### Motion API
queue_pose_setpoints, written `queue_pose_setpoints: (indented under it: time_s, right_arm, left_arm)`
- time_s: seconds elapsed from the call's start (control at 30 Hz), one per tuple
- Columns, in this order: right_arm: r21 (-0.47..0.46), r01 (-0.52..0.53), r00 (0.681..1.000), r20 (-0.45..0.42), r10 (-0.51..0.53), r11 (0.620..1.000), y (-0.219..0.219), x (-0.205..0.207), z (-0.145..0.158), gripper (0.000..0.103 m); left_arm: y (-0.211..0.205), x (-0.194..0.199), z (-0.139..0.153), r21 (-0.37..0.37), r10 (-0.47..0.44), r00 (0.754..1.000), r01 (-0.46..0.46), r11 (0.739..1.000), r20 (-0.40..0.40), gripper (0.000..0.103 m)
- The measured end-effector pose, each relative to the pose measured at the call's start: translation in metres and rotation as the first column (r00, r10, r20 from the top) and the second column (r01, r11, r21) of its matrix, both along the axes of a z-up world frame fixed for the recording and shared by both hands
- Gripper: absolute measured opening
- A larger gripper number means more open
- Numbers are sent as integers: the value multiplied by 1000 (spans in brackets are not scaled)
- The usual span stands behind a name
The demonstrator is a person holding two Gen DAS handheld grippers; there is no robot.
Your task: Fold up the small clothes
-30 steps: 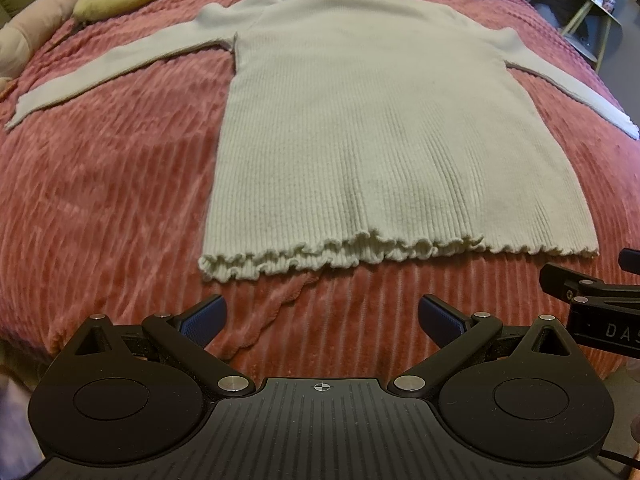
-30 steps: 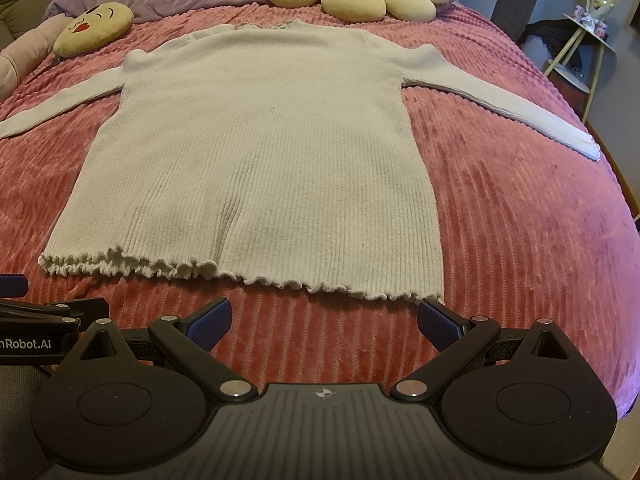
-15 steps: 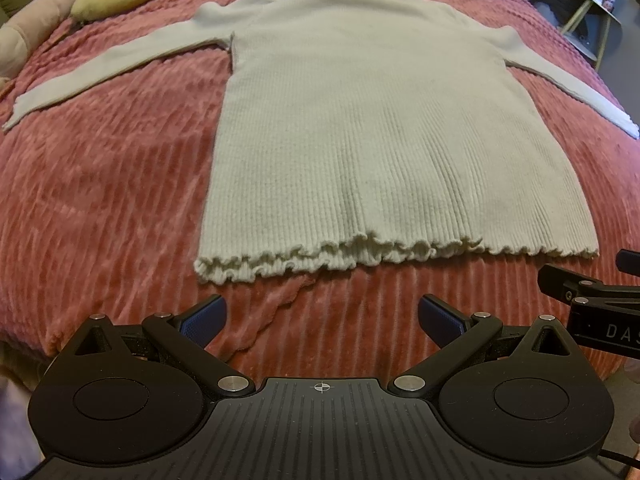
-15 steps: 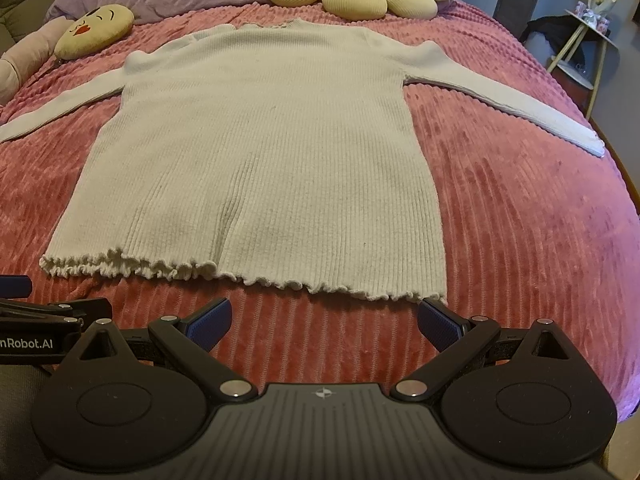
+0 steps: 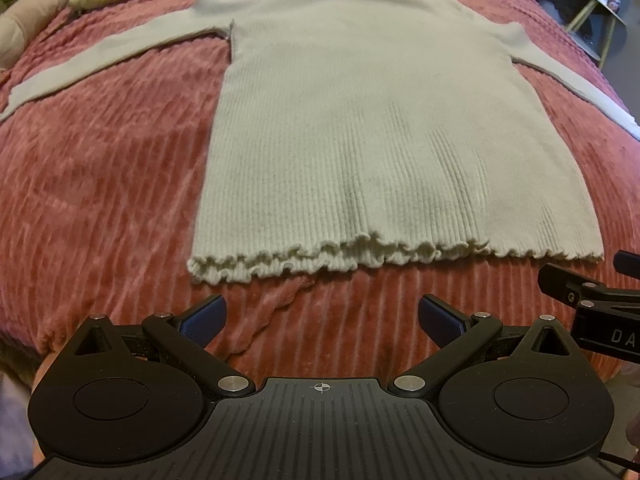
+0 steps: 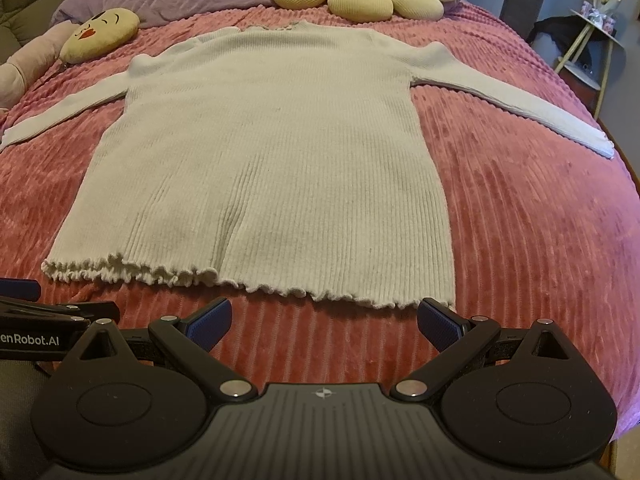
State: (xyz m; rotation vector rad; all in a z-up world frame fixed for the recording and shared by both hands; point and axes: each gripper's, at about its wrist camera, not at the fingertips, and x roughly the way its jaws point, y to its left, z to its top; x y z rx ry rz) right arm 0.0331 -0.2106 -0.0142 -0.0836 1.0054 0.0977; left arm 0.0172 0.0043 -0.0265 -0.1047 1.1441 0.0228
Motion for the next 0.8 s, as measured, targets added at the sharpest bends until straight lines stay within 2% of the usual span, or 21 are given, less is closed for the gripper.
queue_pose_setpoints:
  time_s: [0.3, 0.63, 0.8]
  right_arm:
    - [8, -5, 1000, -17, 5, 1000, -1, 5, -6, 99]
    - [-5, -47, 998, 39, 47, 999, -1, 5, -11, 99]
    - [61, -71, 997, 26, 70, 996, -13, 12, -14, 99]
  left_arm:
    - [0, 5, -4, -4, -3, 1000, 3, 1000, -6, 103]
    - [1, 12, -9, -14, 2, 1000, -2, 1000, -14, 103]
    - [1, 20, -8, -1, -4, 1000, 4, 1000, -17, 103]
